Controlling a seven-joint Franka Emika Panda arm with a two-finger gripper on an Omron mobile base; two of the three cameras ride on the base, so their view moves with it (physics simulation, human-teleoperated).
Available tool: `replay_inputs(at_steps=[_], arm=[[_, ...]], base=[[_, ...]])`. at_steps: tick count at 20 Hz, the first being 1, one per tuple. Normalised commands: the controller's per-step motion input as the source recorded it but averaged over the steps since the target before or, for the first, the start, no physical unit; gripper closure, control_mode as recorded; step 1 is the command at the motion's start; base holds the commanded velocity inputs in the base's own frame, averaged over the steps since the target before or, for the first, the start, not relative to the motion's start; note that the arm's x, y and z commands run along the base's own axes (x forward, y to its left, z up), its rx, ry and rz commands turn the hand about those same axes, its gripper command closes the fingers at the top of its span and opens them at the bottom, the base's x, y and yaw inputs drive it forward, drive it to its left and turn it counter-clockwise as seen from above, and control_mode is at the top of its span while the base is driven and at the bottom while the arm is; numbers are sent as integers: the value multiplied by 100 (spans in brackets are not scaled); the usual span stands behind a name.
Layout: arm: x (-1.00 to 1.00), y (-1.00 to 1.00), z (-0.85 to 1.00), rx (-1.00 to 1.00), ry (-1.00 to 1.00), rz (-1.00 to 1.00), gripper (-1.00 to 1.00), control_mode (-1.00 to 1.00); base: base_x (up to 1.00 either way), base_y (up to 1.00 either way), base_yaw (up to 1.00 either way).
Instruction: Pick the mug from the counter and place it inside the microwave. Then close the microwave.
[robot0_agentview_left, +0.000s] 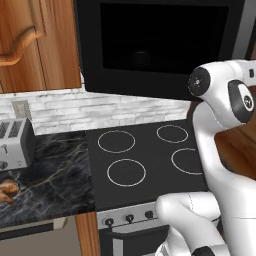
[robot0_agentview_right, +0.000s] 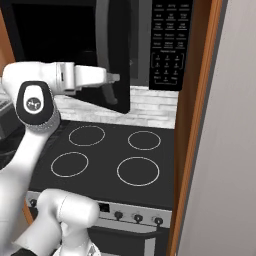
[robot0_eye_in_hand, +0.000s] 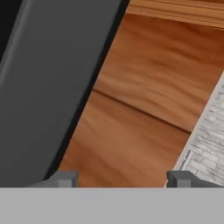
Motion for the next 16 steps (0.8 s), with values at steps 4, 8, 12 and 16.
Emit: replay_inputs(at_steps=[4, 8, 12, 16], arm=[[53, 0, 0, -3, 0, -6, -100, -100], [59, 0, 0, -1, -3, -3, -100, -100], [64, 0, 0, 0, -8, -1, -100, -100], [66, 0, 0, 0, -12, 0, -100, -100]], base=[[0, 0, 0], [0, 0, 0], [0, 0, 0], [0, 0, 0]])
